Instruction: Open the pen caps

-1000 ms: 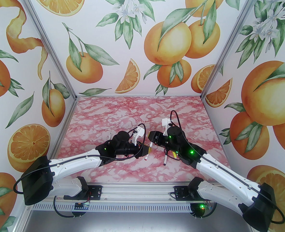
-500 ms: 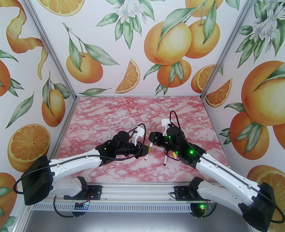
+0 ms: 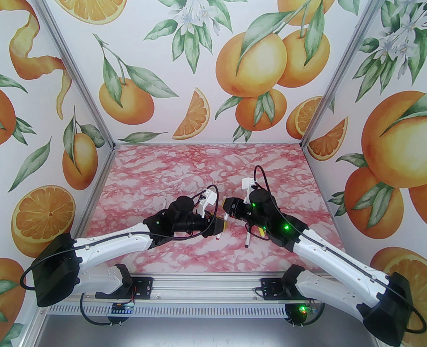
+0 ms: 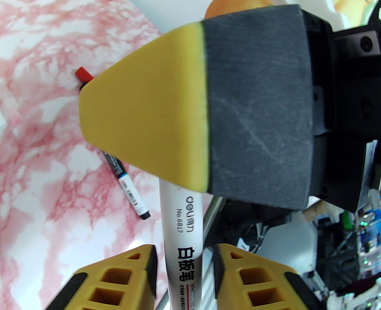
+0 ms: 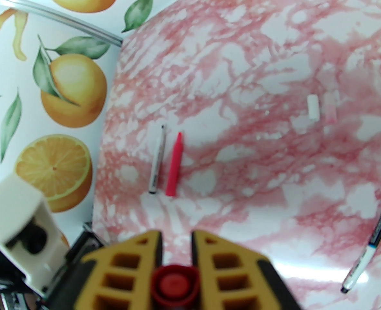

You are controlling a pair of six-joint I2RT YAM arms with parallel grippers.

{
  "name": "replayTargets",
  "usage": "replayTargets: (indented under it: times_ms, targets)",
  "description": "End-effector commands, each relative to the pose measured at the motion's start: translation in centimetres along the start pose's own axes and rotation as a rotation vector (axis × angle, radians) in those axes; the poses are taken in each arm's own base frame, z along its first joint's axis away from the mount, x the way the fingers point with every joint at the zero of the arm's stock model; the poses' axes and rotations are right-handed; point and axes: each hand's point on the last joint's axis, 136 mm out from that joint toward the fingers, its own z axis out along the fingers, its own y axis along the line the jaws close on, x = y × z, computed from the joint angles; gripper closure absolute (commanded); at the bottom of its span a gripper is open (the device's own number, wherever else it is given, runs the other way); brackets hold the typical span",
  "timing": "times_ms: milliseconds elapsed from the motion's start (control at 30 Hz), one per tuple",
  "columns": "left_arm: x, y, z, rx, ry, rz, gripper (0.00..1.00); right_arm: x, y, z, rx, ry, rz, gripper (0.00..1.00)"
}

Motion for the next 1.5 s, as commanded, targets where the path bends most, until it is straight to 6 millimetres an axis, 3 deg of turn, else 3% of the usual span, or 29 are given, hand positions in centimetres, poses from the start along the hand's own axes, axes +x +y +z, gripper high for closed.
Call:
replayTargets:
  times_ms: [0, 200, 433, 767, 867, 1067, 1300, 1467]
  targets:
    - [0.5, -0.5, 0.5, 0.043, 0.004, 0.000, 0.60, -0.4, 1.2, -0.7, -0.046, -0.015, 0.001, 0.86]
    - [0.5, -0.9, 1.0, 0.075, 0.006, -0.008, 0.64, -0.4, 1.9, -0.8, -0.085, -0.016, 0.008, 0.86]
    - [0.3, -0.8, 0.9, 0.053, -0.009, 0.005, 0.90, -0.2, 1.2, -0.8, -0.060, -0.017, 0.004, 0.86]
    - [2.0, 1.8, 0.9, -0.202, 0.086, 0.127, 0.98, -2.5, -1.2, -2.0, 0.113, -0.131, 0.001, 0.88]
    - [2.4, 1.3, 1.4, -0.156, 0.092, 0.118, 0.98, -3.2, -1.0, -2.2, 0.121, -0.161, -0.004, 0.88]
    - [3.6, -1.2, 2.3, 0.043, 0.126, 0.071, 0.97, -3.8, 2.4, -2.1, -0.054, -0.170, -0.092, 0.88]
    - [3.1, -1.8, 0.6, 0.102, 0.096, 0.064, 0.99, -5.1, 3.5, -2.5, -0.172, -0.173, -0.111, 0.88]
    - [3.3, -2.6, -0.2, 0.168, 0.102, 0.060, 1.00, -5.4, 5.4, -2.9, -0.284, -0.138, -0.162, 0.88]
